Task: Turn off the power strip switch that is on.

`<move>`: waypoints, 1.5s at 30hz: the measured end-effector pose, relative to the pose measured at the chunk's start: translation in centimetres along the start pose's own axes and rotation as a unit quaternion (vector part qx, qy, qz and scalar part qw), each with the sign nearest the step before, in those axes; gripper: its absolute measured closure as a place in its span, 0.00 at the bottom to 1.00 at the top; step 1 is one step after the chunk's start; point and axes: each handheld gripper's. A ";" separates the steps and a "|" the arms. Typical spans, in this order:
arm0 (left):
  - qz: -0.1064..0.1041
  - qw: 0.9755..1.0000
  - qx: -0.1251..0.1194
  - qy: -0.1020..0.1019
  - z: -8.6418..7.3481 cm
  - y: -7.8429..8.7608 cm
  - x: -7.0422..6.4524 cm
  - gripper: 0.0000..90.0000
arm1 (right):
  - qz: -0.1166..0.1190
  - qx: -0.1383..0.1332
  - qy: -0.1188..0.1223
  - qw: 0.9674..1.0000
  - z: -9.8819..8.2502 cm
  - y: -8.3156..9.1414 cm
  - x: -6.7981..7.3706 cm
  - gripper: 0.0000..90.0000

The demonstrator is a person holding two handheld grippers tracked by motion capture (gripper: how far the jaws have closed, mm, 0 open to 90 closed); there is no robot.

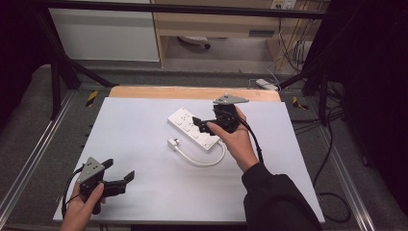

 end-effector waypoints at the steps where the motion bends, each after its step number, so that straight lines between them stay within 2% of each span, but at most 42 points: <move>1: 0.000 1.000 -0.002 0.001 0.0 0.0 0.0 0.07 | 0.000 -0.002 0.001 1.000 -0.1 0.4 -0.2 0.06; 10: 0.003 1.000 -0.006 0.001 0.0 0.1 0.0 0.07 | -0.022 -0.013 0.004 1.000 -1.7 3.4 -2.2 0.07; 17: 0.005 1.000 -0.009 0.004 0.0 0.2 0.0 0.07 | -0.038 -0.046 -0.007 0.998 -3.2 6.0 -3.7 0.08; 19: 0.005 1.000 -0.008 0.003 0.0 0.2 0.0 0.07 | -0.044 -0.061 -0.006 0.997 -3.8 6.6 -4.1 0.08; 21: 0.005 1.000 -0.010 0.004 0.0 0.2 -0.1 0.07 | -0.051 -0.065 -0.003 0.997 -4.5 7.2 -4.4 0.08; 34: 0.004 1.000 -0.017 0.005 0.1 0.3 -0.1 0.06 | -0.077 -0.102 -0.026 0.992 -9.7 11.9 -7.3 0.08; 40: 0.004 1.000 -0.019 0.006 0.1 0.4 -0.1 0.06 | -0.090 -0.109 -0.033 0.989 -11.7 13.4 -8.1 0.07; 45: 0.004 1.000 -0.022 0.007 0.1 0.5 0.0 0.06 | -0.095 -0.107 -0.032 0.989 -13.2 14.1 -8.5 0.05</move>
Point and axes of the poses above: each handheld gripper's, and its own axes: y roughly backward along the jaws, z roughly out of its top, x roughly to its left, and after that the axes turned 10 degrees about -z, right-handed
